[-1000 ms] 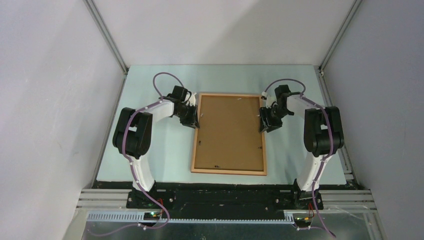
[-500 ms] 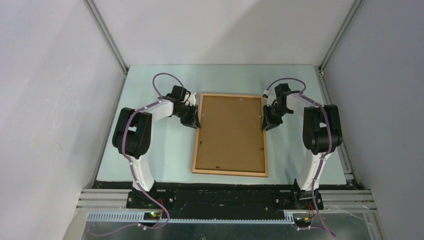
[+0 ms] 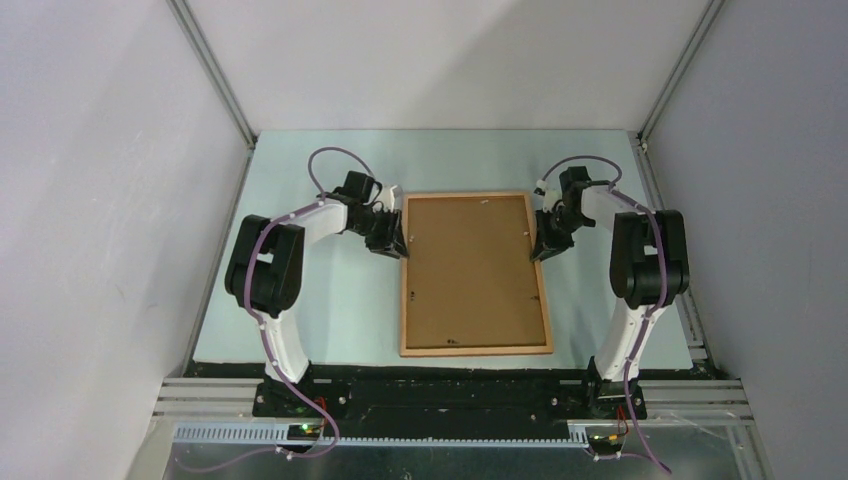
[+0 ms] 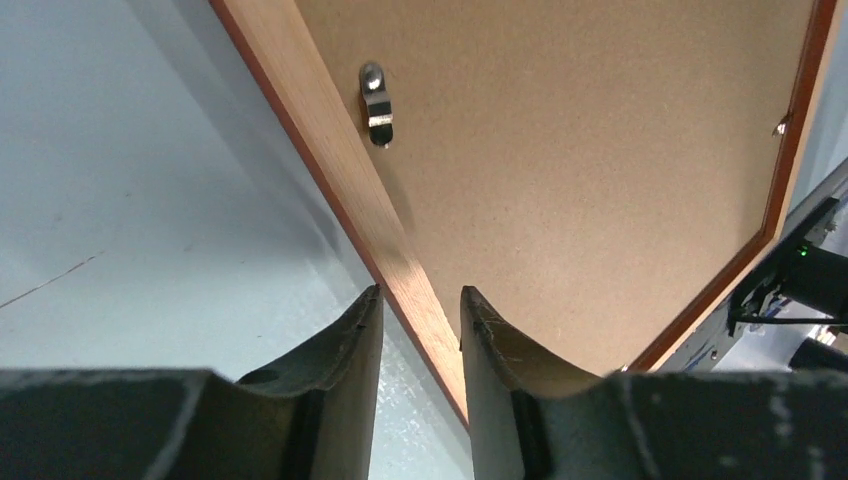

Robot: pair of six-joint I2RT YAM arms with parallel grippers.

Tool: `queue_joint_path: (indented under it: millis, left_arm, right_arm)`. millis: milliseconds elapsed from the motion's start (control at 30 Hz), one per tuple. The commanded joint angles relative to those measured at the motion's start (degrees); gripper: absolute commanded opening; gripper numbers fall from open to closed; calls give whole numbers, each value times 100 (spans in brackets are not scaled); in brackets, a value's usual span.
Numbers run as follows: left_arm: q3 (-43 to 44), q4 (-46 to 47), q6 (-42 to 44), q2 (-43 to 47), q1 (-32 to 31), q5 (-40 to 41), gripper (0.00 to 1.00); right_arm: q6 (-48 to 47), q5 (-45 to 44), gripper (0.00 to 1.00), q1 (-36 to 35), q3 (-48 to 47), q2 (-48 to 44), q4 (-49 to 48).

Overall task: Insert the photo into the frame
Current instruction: Move the photo frame to the center of the board.

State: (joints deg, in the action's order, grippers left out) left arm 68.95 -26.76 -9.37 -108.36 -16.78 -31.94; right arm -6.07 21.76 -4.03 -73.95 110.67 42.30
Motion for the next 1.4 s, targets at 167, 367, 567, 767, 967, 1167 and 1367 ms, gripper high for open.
queue_joint_path:
  millis: [167, 367, 567, 767, 967, 1167, 1367]
  left_arm:
    - [119, 190, 147, -32, -99, -274, 39]
    - [187, 184, 97, -32, -220, 144, 46]
    - [378, 132, 118, -102, -617, 815, 59]
    - [501, 66, 121, -125, -706, 1420, 63]
    - [624, 55, 182, -315, -706, 1909, 64]
    - [801, 66, 125, -529, -716, 1928, 64]
    - [889, 74, 7, -631, -762, 1957, 61]
  right_arm:
    - [-732, -75, 0, 295, 292, -379, 31]
    - [-562, 159, 0, 350, 429, -481, 30]
    - [-386, 284, 0, 324, 434, -406, -16]
    - [-325, 321, 0, 294, 446, -338, -50]
    - [-312, 343, 0, 280, 465, -328, -58]
    - [-306, 359, 0, 281, 470, -279, -90]
    - [-310, 378, 0, 280, 464, -256, -91]
